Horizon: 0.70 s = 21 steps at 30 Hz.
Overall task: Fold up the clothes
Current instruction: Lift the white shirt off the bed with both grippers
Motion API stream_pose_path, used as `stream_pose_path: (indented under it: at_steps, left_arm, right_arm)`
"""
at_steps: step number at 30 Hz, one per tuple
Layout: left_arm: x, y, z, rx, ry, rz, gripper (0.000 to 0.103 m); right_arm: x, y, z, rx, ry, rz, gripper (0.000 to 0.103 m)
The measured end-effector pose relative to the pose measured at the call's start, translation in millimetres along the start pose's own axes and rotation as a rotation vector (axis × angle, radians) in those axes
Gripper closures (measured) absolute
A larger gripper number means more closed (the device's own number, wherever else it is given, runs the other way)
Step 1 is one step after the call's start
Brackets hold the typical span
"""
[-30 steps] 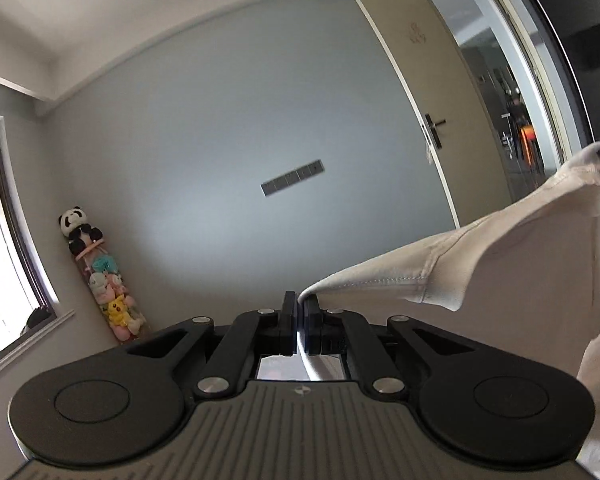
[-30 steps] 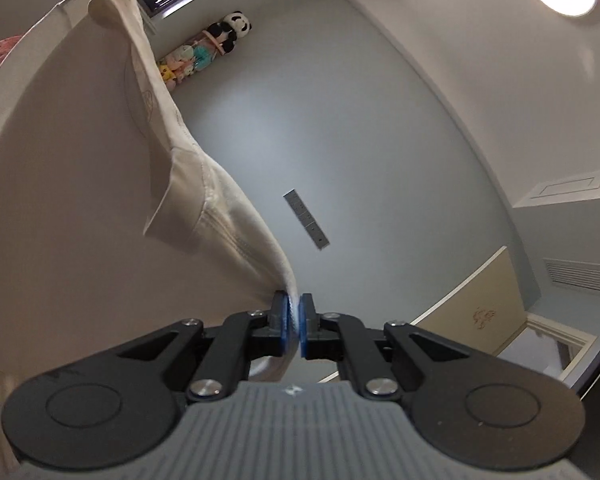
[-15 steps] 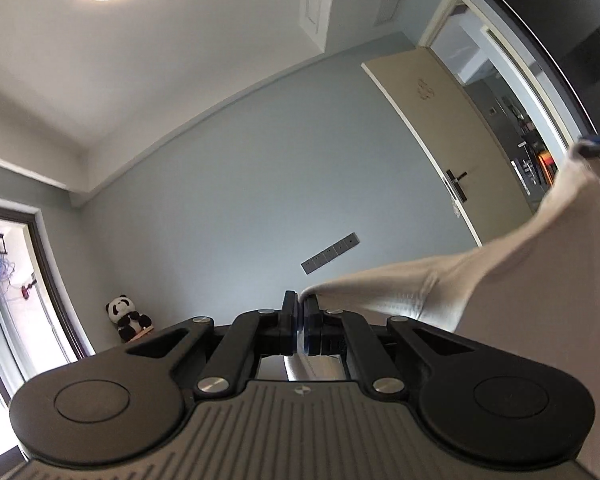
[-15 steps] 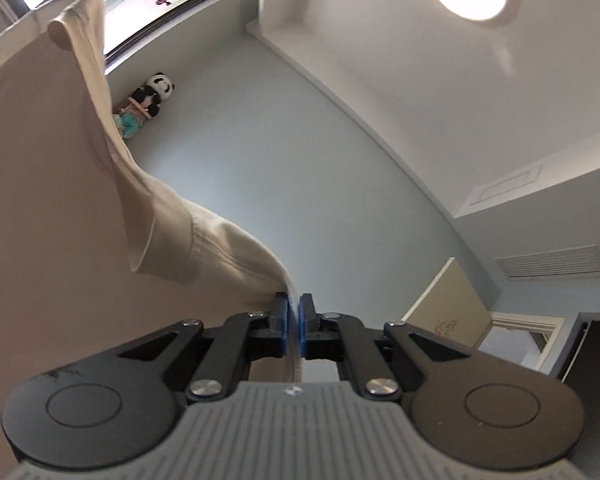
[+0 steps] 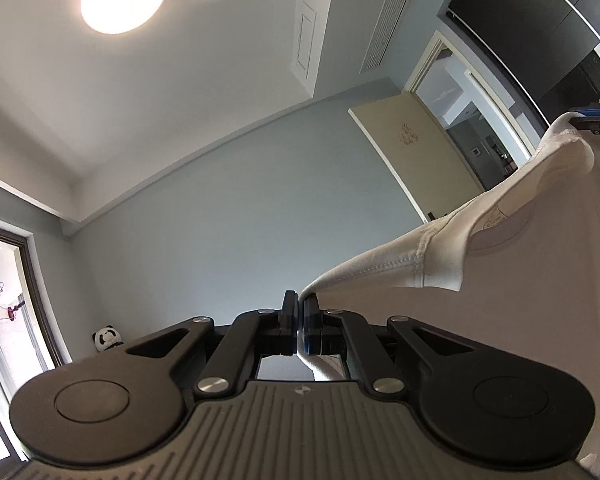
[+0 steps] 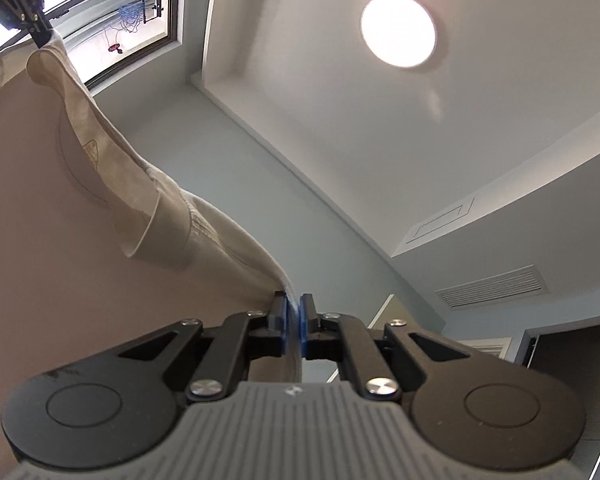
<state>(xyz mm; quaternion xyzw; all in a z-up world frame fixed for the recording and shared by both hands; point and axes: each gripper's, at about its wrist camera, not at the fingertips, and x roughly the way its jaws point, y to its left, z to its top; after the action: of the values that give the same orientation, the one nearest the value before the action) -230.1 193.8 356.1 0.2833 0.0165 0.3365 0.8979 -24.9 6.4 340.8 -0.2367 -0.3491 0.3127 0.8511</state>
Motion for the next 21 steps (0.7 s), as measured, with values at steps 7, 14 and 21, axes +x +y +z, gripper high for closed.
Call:
stream_pose_path:
  at_steps: [7, 14, 21]
  left_arm:
    - [34.0, -8.4, 21.2, 0.039, -0.027, -0.033, 0.102]
    - [128.8, -44.7, -22.6, 0.082, 0.131, -0.136, 0.102]
    - [262.4, -103.7, -107.6, 0.114, 0.333, -0.255, 0.102]
  right_arm:
    - [13.5, -23.1, -4.7, -0.016, -0.01, -0.064, 0.096]
    - [76.0, 7.1, -62.9, -0.021, 0.136, 0.017, 0.096]
    - [158.3, 77.5, -167.3, -0.026, 0.332, 0.158, 0.096]
